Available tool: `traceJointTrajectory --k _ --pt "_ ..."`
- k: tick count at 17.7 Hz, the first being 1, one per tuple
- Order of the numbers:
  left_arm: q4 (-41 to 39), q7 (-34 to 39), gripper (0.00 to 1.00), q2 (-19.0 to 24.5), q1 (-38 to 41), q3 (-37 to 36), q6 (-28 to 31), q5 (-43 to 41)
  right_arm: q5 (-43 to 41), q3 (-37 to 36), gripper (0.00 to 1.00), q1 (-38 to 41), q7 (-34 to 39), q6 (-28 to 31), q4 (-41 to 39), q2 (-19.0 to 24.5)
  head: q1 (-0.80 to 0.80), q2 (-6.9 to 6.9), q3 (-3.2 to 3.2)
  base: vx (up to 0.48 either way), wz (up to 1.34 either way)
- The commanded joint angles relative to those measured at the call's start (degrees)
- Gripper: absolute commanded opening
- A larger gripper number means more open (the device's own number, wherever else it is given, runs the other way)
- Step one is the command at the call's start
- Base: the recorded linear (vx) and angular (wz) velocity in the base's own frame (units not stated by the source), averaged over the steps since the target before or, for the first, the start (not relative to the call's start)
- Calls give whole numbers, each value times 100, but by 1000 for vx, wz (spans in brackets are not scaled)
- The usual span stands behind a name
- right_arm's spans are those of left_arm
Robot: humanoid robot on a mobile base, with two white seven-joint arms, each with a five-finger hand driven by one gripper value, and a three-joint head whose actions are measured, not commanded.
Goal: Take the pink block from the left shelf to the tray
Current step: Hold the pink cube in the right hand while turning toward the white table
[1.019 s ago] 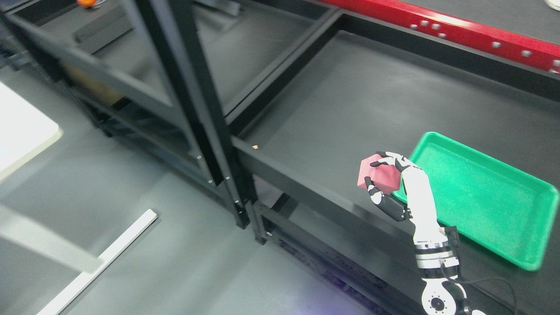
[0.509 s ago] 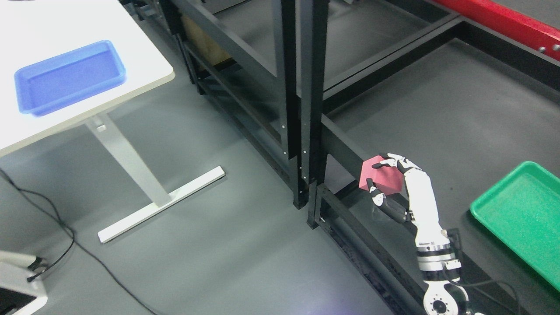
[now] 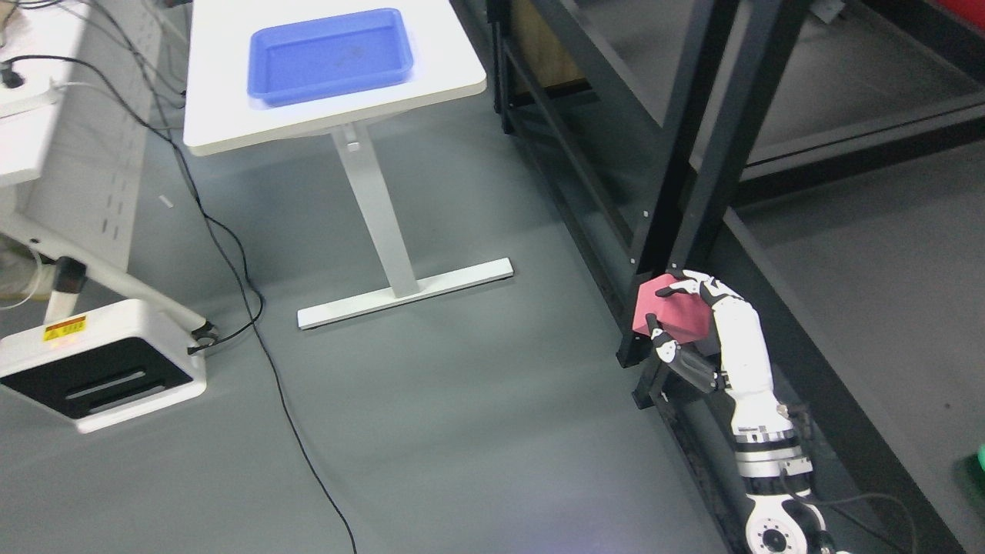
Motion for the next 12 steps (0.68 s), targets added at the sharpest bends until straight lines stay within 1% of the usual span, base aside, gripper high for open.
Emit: traceJointTrajectory --k 1,6,12 --pt "-100 -1 100 100 114 0 3 0 0 -8 6 1 -2 -1 -15 -100 0 0 0 -28 590" --pt "-100 -1 100 100 114 0 3 0 0 -8 6 -8 -2 -1 -15 -100 0 0 0 8 572" --pt "-100 -1 100 100 114 0 3 0 -9 1 6 18 -2 -10 -15 -100 0 0 0 71 442"
